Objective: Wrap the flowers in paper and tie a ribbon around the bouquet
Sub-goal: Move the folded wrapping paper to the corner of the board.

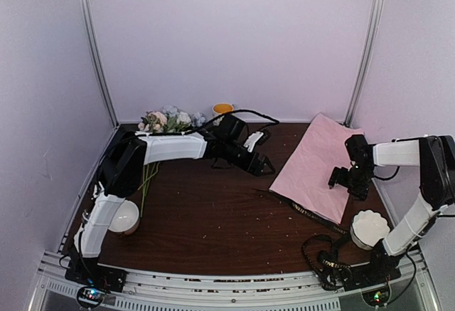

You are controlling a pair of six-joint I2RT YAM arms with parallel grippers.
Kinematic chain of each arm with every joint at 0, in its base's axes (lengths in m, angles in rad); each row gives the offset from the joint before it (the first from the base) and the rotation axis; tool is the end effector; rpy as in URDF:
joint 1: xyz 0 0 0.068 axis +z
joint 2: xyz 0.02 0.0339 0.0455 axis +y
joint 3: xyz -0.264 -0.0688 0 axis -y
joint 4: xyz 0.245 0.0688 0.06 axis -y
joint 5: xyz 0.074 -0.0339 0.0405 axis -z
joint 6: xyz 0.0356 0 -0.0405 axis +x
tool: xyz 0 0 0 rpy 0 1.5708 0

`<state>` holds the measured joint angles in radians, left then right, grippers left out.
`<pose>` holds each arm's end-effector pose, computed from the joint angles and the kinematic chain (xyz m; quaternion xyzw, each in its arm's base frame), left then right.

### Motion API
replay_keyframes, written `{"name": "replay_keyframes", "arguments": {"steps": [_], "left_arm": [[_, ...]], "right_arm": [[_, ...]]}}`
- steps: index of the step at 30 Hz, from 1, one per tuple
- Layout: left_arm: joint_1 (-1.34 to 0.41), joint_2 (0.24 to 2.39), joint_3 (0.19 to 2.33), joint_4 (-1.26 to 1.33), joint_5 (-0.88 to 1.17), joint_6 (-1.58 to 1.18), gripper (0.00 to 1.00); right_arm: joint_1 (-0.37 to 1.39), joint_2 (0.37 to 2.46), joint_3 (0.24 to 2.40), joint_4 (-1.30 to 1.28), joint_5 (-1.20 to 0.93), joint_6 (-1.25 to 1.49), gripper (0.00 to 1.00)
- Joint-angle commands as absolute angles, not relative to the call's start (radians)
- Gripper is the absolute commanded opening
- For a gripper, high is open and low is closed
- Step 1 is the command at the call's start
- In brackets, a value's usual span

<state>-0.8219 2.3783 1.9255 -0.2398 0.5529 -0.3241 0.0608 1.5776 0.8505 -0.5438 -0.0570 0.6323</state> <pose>0.3523 -0.4065 0.1762 0.3270 0.8154 -0.4293 0.2097 0.2764 0.0189 0.1548 0.2745 0.9495 0.0772 0.1309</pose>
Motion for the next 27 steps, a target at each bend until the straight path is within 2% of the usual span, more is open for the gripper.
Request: {"name": "replay_keyframes", "arguments": {"steps": [1, 8, 13, 18, 20, 24, 26, 27], "left_arm": [[-0.822, 2.457, 2.041, -0.320, 0.652, -0.377, 0.81], [-0.822, 2.663, 2.341, -0.568, 0.635, -0.394, 0.78], [-0.828, 2.689, 2.313, -0.584, 0.680, -0.422, 0.70], [-0.829, 2.707, 2.308, -0.565, 0.747, -0.432, 0.61], [-0.828, 2.677, 2.275, -0.540, 0.741, -0.420, 0.48], [-0.821, 2.542, 2.101, -0.407, 0.689, -0.419, 0.12], [-0.807, 2.468, 1.995, -0.310, 0.664, -0.446, 0.02], [-0.800, 2.433, 1.946, -0.260, 0.660, -0.465, 0.00]], "right_arm": [[0.072, 1.593, 0.840, -0.511, -0.102, 0.615, 0.99], [0.076, 1.596, 0.862, -0.516, -0.161, 0.571, 0.99], [0.107, 1.588, 0.836, -0.418, -0.291, 0.604, 0.92], [0.180, 1.651, 0.902, -0.408, -0.318, 0.619, 0.89], [0.206, 1.673, 0.916, -0.400, -0.326, 0.623, 0.87], [0.241, 1.667, 0.925, -0.387, -0.339, 0.626, 0.85], [0.244, 1.641, 0.921, -0.387, -0.338, 0.621, 0.84], [0.244, 1.615, 0.919, -0.387, -0.337, 0.618, 0.82]]}}
